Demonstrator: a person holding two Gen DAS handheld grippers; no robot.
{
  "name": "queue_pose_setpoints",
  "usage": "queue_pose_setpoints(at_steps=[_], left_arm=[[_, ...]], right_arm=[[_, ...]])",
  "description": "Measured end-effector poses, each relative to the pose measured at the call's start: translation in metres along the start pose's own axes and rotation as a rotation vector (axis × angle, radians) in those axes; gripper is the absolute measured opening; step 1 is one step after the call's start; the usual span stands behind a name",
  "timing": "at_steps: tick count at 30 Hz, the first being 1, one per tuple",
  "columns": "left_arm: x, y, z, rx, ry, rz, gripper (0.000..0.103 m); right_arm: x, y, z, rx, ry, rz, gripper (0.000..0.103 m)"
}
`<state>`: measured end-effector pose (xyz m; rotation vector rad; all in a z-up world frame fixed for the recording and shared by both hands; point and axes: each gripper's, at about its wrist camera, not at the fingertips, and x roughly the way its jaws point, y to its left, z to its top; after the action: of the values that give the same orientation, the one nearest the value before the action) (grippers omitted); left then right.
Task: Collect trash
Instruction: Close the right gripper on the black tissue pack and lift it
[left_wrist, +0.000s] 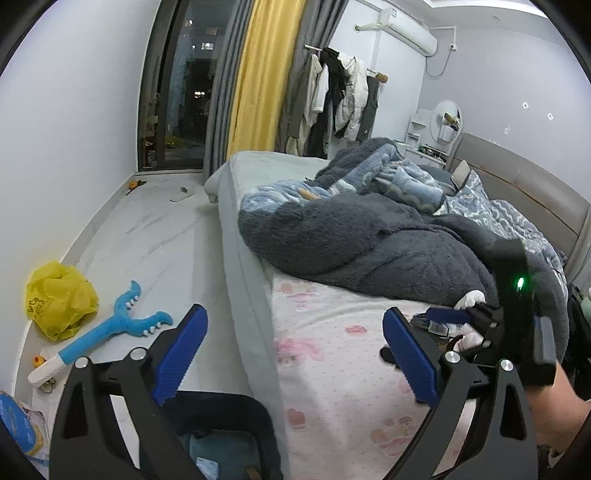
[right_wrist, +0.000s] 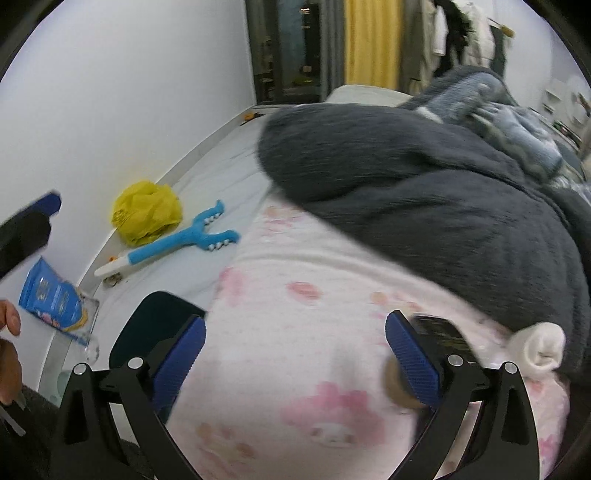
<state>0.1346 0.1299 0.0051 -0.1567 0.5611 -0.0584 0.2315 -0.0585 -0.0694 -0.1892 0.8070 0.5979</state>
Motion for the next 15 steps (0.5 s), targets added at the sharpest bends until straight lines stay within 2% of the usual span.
queue_pose_setpoints(at_steps=[7,15], left_arm=[[0.015,-0.024,-0.002,0.015,0.021,-0.042,0.097],[0.035,-0.053,-0.01,0.052,0.074,-0.08,0.097]], right_arm=[[-0.008,-0.044,-0.001,0.067,-0.01,-0.035,0.099],[-0.005,-0.072,-0.006,0.121,-0.01,-0.039,0.099]])
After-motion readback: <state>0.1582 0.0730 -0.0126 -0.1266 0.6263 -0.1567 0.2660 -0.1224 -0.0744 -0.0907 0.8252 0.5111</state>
